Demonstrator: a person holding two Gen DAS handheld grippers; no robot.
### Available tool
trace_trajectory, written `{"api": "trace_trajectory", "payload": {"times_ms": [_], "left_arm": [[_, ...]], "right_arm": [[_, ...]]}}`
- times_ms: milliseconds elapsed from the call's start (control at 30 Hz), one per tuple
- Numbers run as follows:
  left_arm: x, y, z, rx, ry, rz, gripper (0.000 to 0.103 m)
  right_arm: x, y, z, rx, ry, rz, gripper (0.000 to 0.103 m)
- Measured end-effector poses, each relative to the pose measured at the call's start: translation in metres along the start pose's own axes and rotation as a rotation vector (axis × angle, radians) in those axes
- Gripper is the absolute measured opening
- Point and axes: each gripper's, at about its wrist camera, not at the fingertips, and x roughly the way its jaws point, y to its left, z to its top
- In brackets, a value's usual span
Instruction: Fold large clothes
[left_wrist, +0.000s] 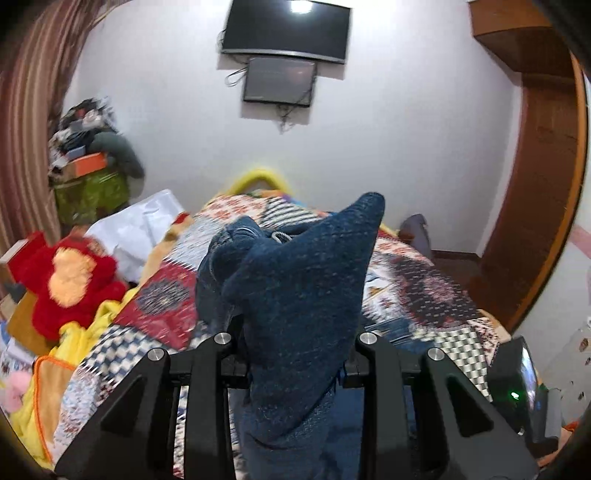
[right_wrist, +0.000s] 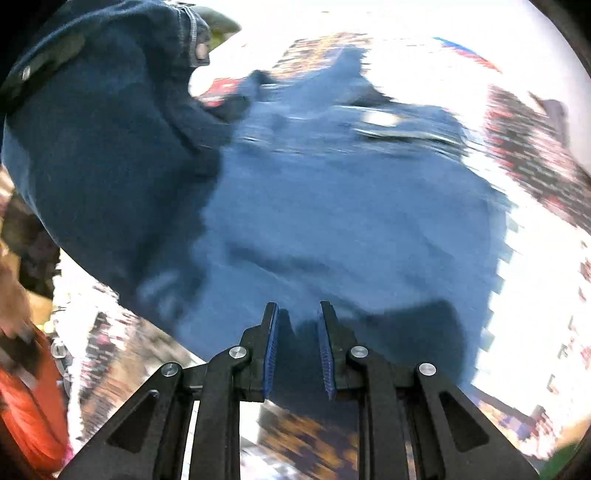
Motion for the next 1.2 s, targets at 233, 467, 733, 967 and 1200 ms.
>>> {"api": "trace_trajectory", "payload": {"times_ms": [233, 467, 733, 967, 1200], "left_arm": [[0.014, -0.067, 0.006, 0.062, 0.015, -0.131, 0.030], [0.024, -0.139, -0.032, 0.236, 0.100, -0.234, 0.030], [0.034, -0.190, -0.112, 0.501, 0.290, -0.286, 0.030], [0.022, -0.181, -0.132, 0.492, 0.396, -0.368, 0.062], [-0.013, -0.144, -0.107, 0.355, 0.364, -0.378, 0.069]], "right_arm": [[-0.047, -0.069, -0.060, 0.231, -0.061, 0.034, 0.017], [-0.055, -0.088, -0.095, 0.281, -0.055, -0.083, 0.017], [-0.074, -0.111, -0.123, 0.377, -0.098, -0.097, 0.017], [-0.103, -0.112, -0.127, 0.381, -0.163, -0.131, 0.017], [-0.116, -0.098, -0.108, 0.317, -0.199, -0.154, 0.017]]}}
